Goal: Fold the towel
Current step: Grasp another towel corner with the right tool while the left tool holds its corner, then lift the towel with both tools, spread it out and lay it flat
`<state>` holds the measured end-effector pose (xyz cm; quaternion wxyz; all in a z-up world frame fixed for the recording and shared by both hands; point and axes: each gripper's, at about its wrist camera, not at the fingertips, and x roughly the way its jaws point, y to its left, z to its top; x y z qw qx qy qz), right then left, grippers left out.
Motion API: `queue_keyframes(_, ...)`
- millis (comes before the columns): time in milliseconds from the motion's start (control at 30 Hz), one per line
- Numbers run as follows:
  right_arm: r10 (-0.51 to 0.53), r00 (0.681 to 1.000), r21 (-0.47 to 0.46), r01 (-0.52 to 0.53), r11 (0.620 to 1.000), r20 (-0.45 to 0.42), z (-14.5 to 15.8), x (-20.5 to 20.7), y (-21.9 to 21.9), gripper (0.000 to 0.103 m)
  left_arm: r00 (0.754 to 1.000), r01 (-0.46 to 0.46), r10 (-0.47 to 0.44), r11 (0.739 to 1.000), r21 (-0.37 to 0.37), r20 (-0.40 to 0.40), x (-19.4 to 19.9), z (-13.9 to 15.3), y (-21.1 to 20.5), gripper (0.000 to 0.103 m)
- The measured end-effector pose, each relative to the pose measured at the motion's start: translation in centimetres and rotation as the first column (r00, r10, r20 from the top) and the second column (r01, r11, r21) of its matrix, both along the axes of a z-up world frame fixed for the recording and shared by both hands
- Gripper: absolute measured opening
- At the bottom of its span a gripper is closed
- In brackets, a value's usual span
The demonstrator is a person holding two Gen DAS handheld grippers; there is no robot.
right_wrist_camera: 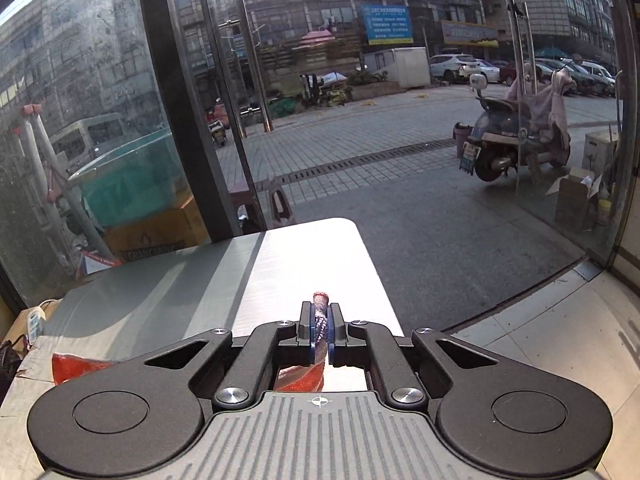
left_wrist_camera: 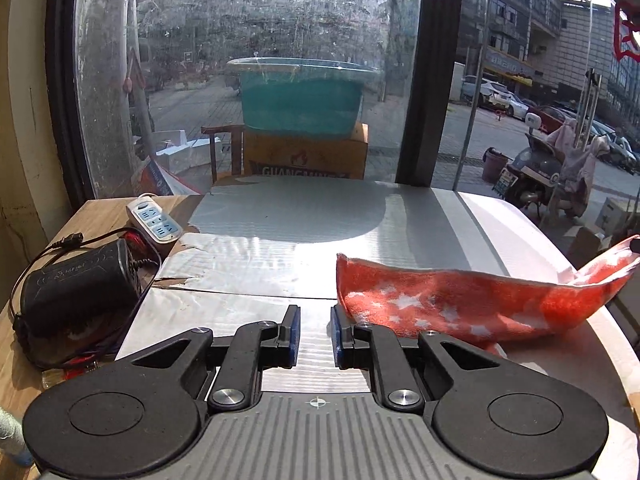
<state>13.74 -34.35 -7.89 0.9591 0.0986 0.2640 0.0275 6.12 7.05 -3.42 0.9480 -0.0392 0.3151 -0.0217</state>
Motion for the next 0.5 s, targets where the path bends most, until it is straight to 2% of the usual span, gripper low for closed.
queue_keyframes(33, 0.000, 1.000, 0.001, 0.000, 1.000, 0.001, 0.1, -0.4, -0.2, 0.006, 1.000, 0.016, -0.016, 1.000, -0.027, -0.011, 1.1, -0.4, 0.1, 0.056)
queue_keyframes(67, 0.000, 1.000, 0.004, 0.000, 1.000, 0.001, 0.1, -0.7, -0.3, 0.006, 0.999, 0.029, -0.030, 0.998, -0.052, -0.022, 2.1, -0.9, 0.2, 0.068)
queue_keyframes(100, -0.001, 1.000, 0.006, 0.001, 1.000, 0.000, 0.1, -0.8, -0.4, 0.006, 0.999, 0.039, -0.041, 0.997, -0.070, -0.033, 3.3, -1.4, 0.3, 0.072)
queue_keyframes(267, 0.009, 1.000, 0.014, -0.008, 1.000, -0.013, -0.2, -0.9, -0.6, 0.006, 0.994, 0.045, -0.057, 0.992, -0.121, -0.096, 7.9, -3.6, 0.0, 0.073)
queue_keyframes(400, 0.024, 0.999, 0.018, -0.023, 1.000, -0.025, -0.6, -0.3, -0.5, 0.006, 0.984, 0.076, -0.102, 0.982, -0.173, -0.149, 10.5, -4.9, -0.8, 0.072)
queue_keyframes(500, 0.039, 0.999, 0.018, -0.038, 0.999, -0.032, -0.7, -0.1, -0.3, 0.006, 0.979, 0.097, -0.126, 0.980, -0.175, -0.160, 11.5, -5.5, -1.5, 0.072)
